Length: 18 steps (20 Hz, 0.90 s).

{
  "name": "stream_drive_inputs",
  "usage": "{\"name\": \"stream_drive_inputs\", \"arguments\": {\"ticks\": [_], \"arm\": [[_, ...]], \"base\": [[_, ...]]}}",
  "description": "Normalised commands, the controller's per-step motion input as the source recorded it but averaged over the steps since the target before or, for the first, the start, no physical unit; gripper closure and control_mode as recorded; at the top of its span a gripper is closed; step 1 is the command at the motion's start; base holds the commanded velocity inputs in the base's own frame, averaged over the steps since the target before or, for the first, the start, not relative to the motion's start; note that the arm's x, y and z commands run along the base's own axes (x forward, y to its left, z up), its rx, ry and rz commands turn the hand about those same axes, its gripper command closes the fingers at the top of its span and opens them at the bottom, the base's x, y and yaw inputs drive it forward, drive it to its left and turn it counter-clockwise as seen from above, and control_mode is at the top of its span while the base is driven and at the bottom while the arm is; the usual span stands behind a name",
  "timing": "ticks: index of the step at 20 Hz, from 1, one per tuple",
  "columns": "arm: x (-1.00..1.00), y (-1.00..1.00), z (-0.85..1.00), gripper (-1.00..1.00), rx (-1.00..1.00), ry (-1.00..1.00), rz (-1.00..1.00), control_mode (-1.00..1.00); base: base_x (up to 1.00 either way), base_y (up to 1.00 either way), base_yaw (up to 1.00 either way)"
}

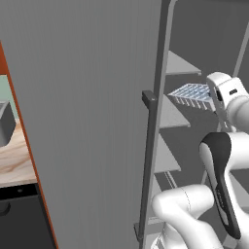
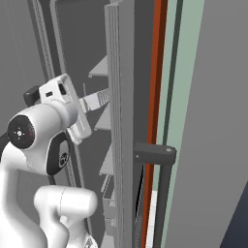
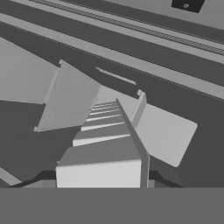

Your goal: The ice cube tray has been filled with water. Take the tray and place it in the freezer to make ice. Close the freezer door after placing the tray.

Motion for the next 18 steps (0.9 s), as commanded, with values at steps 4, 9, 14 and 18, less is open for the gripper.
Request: {"name": "stream_drive_inputs", "arguments": {"ticks": [4, 9, 14, 18], "arm": [[0.00, 0.00, 0.07, 1.00, 0.00, -0.17, -0.06, -1.00], [0.00, 0.00, 0.34, 1.00, 0.02, -0.03, -0.02, -1.00], [0.03, 0.00, 0.43, 1.00, 0.04, 0.00, 0.00, -1.00], [0.04, 0.00, 0.37, 1.00, 0.05, 0.00, 0.00, -1.00]], "base": [[0.00, 0.00, 0.00], [0.00, 0.00, 0.00], [0.00, 0.00, 0.00], [0.00, 0.00, 0.00]]}}
